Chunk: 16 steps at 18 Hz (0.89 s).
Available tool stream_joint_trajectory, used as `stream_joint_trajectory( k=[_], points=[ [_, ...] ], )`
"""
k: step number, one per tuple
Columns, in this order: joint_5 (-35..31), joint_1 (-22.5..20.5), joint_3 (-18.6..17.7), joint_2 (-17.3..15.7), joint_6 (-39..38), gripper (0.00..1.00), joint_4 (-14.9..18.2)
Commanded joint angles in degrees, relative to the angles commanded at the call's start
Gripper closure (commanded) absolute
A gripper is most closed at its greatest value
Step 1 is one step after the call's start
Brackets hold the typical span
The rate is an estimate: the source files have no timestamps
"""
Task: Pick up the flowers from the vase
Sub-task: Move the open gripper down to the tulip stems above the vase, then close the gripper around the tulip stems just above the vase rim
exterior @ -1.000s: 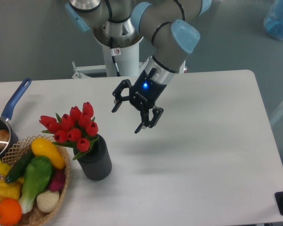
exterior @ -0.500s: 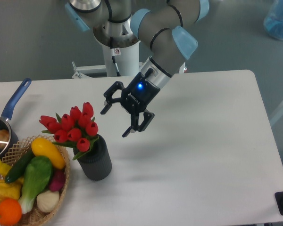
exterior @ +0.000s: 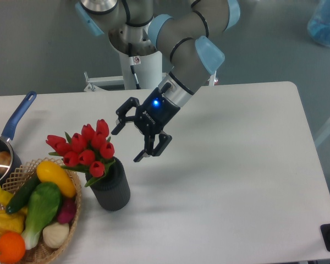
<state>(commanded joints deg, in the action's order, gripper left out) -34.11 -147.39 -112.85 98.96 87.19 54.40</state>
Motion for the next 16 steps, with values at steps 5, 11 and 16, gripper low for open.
stream_joint_trajectory(
  k=[5, 11, 16],
  points=[
    [0.3, 1.5, -0.1, 0.7, 0.4, 0.0, -0.3],
    [1.2, 2.5, 0.1, 1.7, -0.4, 0.0, -1.1],
    [1.6, 2.8, 0.2, 2.3, -2.9, 0.0, -2.0]
  ],
)
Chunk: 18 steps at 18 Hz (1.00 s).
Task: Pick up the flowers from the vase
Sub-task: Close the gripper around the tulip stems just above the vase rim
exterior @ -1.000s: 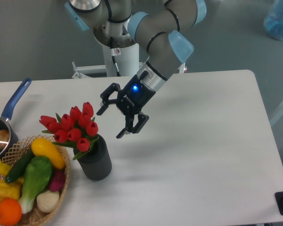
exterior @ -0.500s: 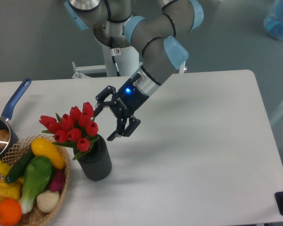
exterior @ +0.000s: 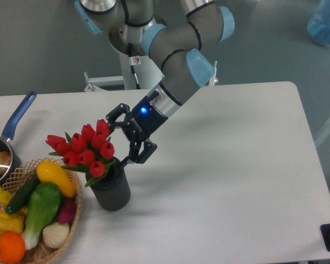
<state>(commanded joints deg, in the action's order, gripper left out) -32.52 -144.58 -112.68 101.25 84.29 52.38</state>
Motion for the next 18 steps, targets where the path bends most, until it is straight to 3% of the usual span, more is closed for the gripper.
stream_joint_trajectory(
  k=[18],
  points=[
    [2.6, 0.8, 0.1, 0.8, -4.9, 0.0, -1.6]
  ],
)
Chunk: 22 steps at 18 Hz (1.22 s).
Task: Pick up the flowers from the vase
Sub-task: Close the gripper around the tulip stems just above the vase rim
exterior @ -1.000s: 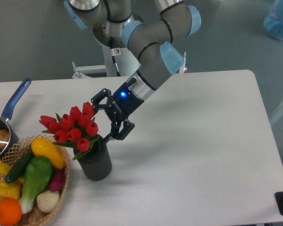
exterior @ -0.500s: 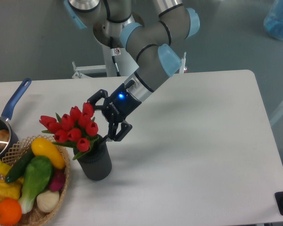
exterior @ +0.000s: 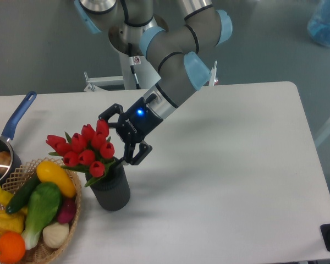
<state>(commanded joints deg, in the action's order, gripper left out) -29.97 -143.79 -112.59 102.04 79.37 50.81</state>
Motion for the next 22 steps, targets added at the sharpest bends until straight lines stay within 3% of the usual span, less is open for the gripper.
stream_joint_trajectory(
  k=[13, 15, 18, 21, 22],
  points=[
    [1.6, 1.1, 0.4, 1.1, -0.2, 0.02, -1.9],
    [1.6, 1.1, 0.3, 1.2, -0.3, 0.19, -1.9],
    [1.6, 1.2, 0.3, 1.6, -0.2, 0.24, -1.9],
    [1.6, 1.1, 0.3, 1.7, -1.3, 0.54, -1.9],
    [1.6, 1.1, 0.3, 1.7, -1.6, 0.58, -1.9]
  ],
)
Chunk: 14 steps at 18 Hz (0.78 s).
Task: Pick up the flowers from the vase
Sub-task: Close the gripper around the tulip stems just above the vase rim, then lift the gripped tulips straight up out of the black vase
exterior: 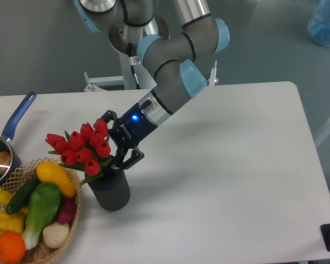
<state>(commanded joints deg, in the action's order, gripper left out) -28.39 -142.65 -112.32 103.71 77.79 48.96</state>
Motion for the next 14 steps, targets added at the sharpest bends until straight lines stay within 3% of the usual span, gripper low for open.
stream_joint_trajectory(
  k=[10, 14],
  points=[
    [0.1, -1.0, 0.2, -0.2, -0.2, 0.61, 0.0],
    [0.6, -0.9, 1.8, -0.8, -5.4, 0.61, -0.1]
  ],
)
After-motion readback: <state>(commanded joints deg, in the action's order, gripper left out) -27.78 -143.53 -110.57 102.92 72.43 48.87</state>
